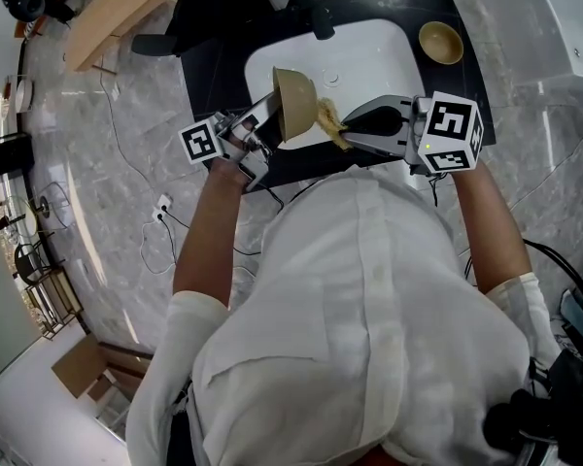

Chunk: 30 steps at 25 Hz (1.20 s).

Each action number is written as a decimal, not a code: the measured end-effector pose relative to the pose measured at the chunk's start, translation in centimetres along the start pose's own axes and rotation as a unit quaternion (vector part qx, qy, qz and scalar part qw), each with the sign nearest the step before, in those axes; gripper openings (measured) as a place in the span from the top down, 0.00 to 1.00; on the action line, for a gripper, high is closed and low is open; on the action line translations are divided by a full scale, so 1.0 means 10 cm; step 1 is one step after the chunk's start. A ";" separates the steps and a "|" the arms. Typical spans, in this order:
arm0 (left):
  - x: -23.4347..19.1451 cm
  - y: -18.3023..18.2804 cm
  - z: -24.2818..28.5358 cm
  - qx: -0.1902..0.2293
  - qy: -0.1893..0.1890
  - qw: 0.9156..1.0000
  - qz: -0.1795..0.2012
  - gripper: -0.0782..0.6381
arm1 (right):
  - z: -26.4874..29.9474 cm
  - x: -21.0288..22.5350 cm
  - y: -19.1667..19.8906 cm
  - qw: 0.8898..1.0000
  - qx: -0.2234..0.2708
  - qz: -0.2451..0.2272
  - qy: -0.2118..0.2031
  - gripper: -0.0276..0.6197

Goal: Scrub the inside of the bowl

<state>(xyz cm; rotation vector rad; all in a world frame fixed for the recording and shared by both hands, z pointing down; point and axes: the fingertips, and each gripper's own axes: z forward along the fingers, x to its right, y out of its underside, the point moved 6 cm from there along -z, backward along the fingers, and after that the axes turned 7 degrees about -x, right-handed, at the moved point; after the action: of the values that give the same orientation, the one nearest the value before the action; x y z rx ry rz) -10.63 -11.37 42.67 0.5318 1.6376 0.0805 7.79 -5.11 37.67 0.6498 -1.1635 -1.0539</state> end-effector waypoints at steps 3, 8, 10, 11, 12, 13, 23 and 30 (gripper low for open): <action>-0.01 0.00 0.08 -0.007 -0.010 1.000 0.009 0.87 | -0.19 0.01 -0.01 1.000 0.007 -0.002 0.005 0.92; 0.00 0.06 0.22 -0.013 -0.010 1.000 0.004 0.87 | -0.54 0.14 -0.08 0.999 0.039 -0.005 0.038 0.92; 0.01 0.10 0.26 -0.022 -0.004 1.000 0.000 0.87 | -0.65 0.17 -0.14 0.998 0.048 -0.016 0.048 0.92; 0.02 0.11 0.28 -0.023 -0.002 1.000 -0.001 0.87 | -0.69 0.17 -0.18 0.997 0.051 -0.024 0.049 0.92; 0.04 0.11 0.29 -0.022 -0.001 1.000 -0.001 0.87 | -0.72 0.17 -0.22 0.997 0.053 -0.033 0.049 0.92; 0.05 0.10 0.29 -0.021 -0.001 1.000 0.001 0.87 | -0.75 0.18 -0.25 0.996 0.054 -0.041 0.049 0.92; 0.10 0.23 0.27 -0.042 -0.039 0.998 0.015 0.87 | -0.80 0.25 -0.50 0.994 0.081 -0.073 0.021 0.92; 0.17 0.40 0.39 -0.073 -0.021 0.997 0.017 0.87 | -0.50 0.31 -0.56 0.994 0.062 -0.089 -0.016 0.92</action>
<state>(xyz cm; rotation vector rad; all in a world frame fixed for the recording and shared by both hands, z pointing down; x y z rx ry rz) -5.86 -8.16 41.92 0.4457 1.5678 0.2105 10.84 -10.67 32.62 0.8490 -1.2228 -1.1524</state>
